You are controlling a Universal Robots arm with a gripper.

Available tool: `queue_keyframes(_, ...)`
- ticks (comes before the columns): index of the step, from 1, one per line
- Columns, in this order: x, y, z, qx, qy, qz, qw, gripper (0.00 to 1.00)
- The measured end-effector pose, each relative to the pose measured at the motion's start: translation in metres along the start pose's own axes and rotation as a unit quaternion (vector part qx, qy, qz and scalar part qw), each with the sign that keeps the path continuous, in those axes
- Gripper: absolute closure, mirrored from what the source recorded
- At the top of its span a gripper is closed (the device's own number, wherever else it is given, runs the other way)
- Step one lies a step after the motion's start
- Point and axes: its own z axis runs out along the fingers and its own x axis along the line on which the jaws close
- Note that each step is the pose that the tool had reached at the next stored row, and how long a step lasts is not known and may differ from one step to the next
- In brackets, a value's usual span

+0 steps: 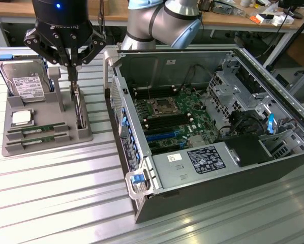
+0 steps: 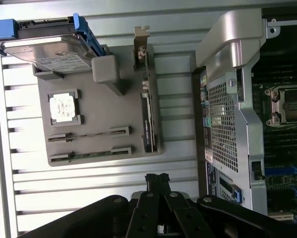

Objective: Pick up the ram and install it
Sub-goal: 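Reach for the ram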

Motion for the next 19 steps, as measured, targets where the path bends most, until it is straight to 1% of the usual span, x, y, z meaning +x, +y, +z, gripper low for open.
queue_keyframes(10, 0.009, -0.0007, 0.0001, 0.0, 0.0, 0.0, 1.0, 0.89)
queue_keyframes(15, 0.017, -0.0013, 0.0001, 0.0, 0.0, 0.0, 1.0, 0.89)
queue_keyframes(19, 0.02, -0.0015, 0.0001, 0.0, 0.0, 0.0, 1.0, 0.89)
